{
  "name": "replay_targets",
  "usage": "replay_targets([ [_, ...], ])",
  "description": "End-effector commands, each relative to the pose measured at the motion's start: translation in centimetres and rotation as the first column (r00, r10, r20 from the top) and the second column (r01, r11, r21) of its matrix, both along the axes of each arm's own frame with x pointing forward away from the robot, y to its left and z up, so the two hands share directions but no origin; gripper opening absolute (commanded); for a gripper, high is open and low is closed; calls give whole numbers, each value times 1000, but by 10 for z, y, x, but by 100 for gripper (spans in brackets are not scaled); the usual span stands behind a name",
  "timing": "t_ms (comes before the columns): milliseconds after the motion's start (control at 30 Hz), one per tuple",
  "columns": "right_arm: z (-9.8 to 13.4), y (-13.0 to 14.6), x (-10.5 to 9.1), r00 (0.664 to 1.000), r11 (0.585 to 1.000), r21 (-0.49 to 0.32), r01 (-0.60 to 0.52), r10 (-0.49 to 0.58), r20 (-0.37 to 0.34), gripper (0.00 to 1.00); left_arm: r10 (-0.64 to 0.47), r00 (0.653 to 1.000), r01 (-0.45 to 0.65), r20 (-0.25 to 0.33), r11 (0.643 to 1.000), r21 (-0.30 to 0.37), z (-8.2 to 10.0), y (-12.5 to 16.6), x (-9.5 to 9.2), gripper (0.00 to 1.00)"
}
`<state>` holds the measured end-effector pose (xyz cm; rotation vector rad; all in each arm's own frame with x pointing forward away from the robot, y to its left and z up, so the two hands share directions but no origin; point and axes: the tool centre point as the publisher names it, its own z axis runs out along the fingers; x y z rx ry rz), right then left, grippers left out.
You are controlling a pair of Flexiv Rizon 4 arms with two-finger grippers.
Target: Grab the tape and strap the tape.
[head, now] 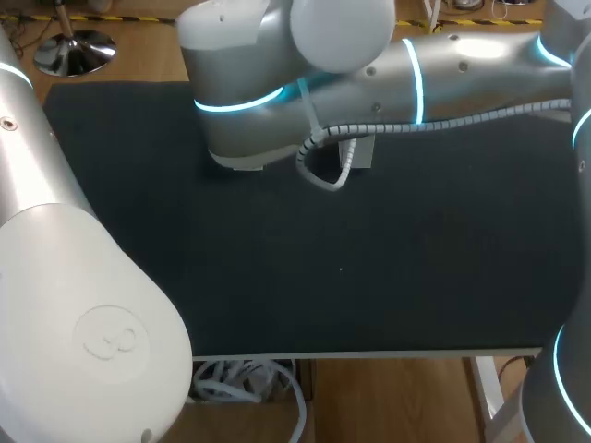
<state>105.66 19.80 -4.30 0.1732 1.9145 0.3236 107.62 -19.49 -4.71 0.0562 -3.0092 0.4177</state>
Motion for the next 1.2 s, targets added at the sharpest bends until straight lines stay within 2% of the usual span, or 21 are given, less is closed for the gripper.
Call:
replay_targets([
  [33,8,-15,-20,997,998,20,-66,67,-44,13,0,1000,0,-1,1000,5,1,0,0,0],
  [200,7,-30,-39,989,993,40,-111,114,-89,18,0,1000,0,-1,1000,5,1,0,0,0],
  [367,10,-51,-45,983,988,64,-143,150,-109,12,0,1000,0,-1,1000,5,1,0,0,0],
  [433,12,-61,-43,983,987,75,-143,151,-109,7,0,1000,0,-1,1000,5,1,0,0,0],
  [533,16,-74,-38,983,986,93,-141,150,-103,6,0,1000,0,-1,1000,5,1,0,0,0],
  [567,18,-80,-36,984,985,99,-139,148,-100,0,0,1000,0,-1,1000,5,1,0,0,0],
  [733,23,-107,-19,990,987,116,-110,119,-76,0,0,1000,0,-1,1000,5,1,0,0,0],
  [900,27,-136,8,998,991,128,-38,44,-46,0,0,1000,0,-1,1000,5,1,0,0,0],
  [967,24,-147,23,999,992,128,-1,7,-43,5,0,1000,0,-1,1000,5,1,0,0,0],
  [1000,23,-150,28,999,991,130,11,-5,-43,15,0,1000,0,-1,1000,5,1,0,0,0],
  [1067,21,-153,34,999,991,129,25,-20,-39,18,0,1000,0,-1,1000,5,1,0,0,0],
  [1100,20,-153,35,999,991,132,27,-22,-40,24,0,1000,0,-1,1000,5,1,0,0,0],
  [1167,17,-153,38,999,991,134,27,-21,-41,41,0,1000,0,-1,1000,5,1,0,0,0],
  [1200,16,-152,38,999,991,135,25,-19,-42,64,0,1000,0,-1,1000,5,1,0,0,0],
])
